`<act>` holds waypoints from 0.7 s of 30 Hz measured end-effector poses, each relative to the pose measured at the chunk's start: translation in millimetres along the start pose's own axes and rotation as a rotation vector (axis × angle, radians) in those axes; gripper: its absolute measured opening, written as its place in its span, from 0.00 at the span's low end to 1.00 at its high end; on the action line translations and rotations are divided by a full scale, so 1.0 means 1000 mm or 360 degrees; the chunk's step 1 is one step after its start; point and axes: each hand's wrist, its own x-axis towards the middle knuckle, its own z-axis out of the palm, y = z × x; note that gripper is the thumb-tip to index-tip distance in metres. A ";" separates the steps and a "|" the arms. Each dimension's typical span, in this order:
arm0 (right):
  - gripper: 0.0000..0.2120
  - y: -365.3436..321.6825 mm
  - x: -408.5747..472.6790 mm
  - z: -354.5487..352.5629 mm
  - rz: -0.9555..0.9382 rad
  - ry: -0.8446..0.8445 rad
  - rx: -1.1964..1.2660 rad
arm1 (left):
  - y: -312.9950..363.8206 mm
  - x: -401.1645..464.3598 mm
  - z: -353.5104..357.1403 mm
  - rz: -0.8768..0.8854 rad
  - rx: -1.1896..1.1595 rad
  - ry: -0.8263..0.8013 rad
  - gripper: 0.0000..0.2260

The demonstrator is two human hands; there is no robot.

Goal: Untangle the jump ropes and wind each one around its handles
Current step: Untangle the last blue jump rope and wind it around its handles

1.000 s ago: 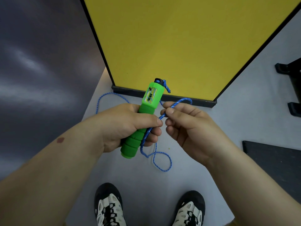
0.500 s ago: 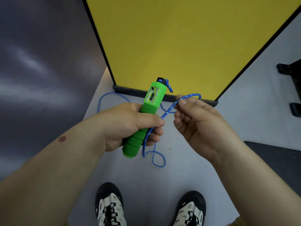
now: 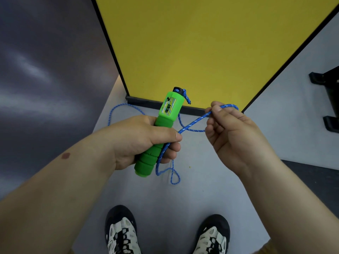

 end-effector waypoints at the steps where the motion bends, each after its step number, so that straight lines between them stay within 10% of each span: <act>1: 0.03 -0.001 0.000 -0.001 -0.0001 0.0012 0.0007 | 0.000 0.000 0.000 0.0002 -0.0001 0.0000 0.04; 10: 0.05 0.017 -0.016 0.012 0.0227 -0.0378 -0.0308 | 0.000 0.000 0.000 0.0011 0.0011 -0.0022 0.04; 21: 0.03 0.001 -0.001 0.002 0.0012 0.0032 -0.0010 | 0.000 0.001 -0.001 0.0016 0.0039 -0.0007 0.05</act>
